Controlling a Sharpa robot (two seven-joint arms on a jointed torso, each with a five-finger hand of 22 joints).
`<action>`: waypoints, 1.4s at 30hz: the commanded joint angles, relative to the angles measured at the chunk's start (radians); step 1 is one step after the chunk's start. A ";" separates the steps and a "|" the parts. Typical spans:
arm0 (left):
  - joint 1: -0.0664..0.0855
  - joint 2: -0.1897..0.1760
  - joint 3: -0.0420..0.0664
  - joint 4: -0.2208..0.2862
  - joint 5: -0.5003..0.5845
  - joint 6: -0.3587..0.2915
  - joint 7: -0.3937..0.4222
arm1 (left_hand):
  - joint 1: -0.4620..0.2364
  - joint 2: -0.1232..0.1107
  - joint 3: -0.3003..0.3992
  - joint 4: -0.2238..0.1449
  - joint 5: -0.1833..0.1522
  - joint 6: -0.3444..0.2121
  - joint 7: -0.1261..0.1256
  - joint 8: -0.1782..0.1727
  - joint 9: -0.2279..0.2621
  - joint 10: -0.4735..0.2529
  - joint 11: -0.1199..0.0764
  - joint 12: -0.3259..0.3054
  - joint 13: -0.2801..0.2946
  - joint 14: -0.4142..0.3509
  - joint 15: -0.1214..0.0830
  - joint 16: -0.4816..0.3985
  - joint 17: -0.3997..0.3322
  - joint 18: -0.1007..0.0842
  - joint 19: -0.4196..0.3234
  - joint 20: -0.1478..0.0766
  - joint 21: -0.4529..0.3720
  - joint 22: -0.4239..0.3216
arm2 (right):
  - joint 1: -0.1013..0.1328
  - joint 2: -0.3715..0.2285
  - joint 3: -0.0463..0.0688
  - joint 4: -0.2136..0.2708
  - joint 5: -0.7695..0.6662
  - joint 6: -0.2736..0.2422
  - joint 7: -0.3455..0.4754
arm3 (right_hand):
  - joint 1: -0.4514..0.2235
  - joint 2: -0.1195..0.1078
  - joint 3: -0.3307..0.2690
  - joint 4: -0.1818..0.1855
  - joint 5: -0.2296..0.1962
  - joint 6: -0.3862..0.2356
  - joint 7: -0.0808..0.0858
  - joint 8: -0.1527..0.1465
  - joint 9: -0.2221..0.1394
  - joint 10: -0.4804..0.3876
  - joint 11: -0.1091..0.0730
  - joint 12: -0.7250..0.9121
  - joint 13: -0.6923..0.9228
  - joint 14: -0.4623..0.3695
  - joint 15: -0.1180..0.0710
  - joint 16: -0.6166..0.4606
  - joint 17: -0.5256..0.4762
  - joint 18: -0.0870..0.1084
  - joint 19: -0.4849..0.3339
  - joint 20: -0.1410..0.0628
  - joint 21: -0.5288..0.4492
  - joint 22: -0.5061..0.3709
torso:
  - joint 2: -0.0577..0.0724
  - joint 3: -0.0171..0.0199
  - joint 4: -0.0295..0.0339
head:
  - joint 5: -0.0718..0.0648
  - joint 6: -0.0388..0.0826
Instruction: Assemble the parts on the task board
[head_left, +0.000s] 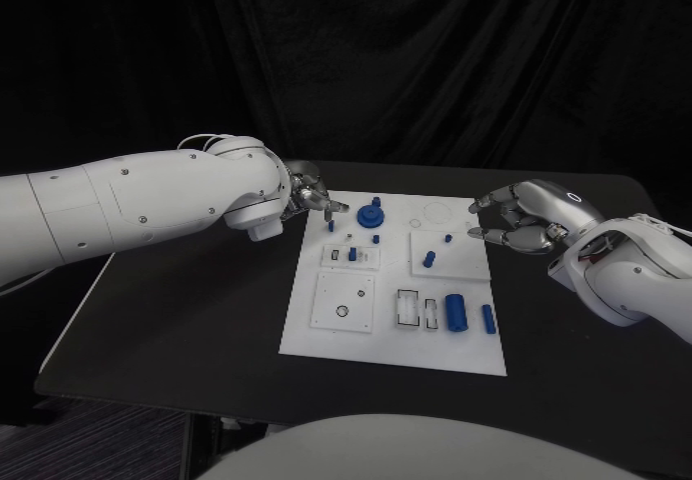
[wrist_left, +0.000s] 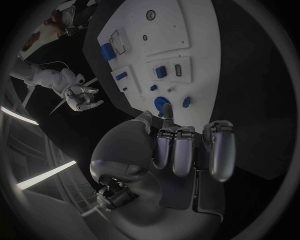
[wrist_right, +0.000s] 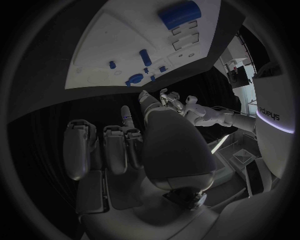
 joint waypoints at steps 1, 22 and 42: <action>0.004 0.021 0.001 -0.043 -0.021 0.079 -0.038 | 0.012 0.001 -0.001 -0.006 0.005 0.004 0.007 -0.007 -0.006 0.107 0.007 0.004 0.263 0.104 0.004 0.003 0.264 0.000 0.030 0.009 0.001 0.179 | -0.002 -0.001 0.001 0.002 0.005 -0.006 -0.007 | -0.002 0.008 -0.001 0.005 0.002 0.009 0.000 -0.003 -0.001 0.102 0.007 0.003 0.263 0.079 0.007 -0.003 0.155 0.012 0.042 0.007 -0.002 0.212 | 0.000 -0.0002 0.0005 | 0.000 0.000; -0.029 0.150 0.001 -0.262 -0.081 0.063 0.022 | 0.025 -0.012 -0.013 -0.021 0.002 -0.010 0.017 -0.045 -0.025 0.107 0.015 0.004 0.263 0.104 0.011 0.003 0.264 -0.002 0.035 0.016 0.008 0.186 | -0.002 0.001 0.001 0.003 0.006 -0.007 -0.004 | -0.001 0.010 0.000 0.005 0.006 0.010 0.000 -0.003 -0.002 0.102 0.006 0.003 0.263 0.079 0.007 -0.003 0.156 0.013 0.042 0.008 -0.002 0.212 | 0.001 -0.0015 -0.0009 | 0.001 0.000; -0.058 0.184 0.001 -0.327 -0.084 0.117 0.001 | 0.044 -0.009 -0.007 -0.041 0.016 -0.007 0.019 -0.062 -0.037 0.107 0.018 0.004 0.263 0.104 0.013 0.003 0.264 0.000 0.031 0.018 -0.001 0.181 | -0.002 0.007 0.001 0.002 0.006 -0.010 0.006 | 0.002 0.013 0.002 0.004 0.011 0.011 0.000 -0.005 -0.003 0.102 0.006 0.003 0.263 0.079 0.007 -0.003 0.156 0.013 0.042 0.008 -0.002 0.212 | 0.001 -0.0004 -0.0014 | 0.003 0.000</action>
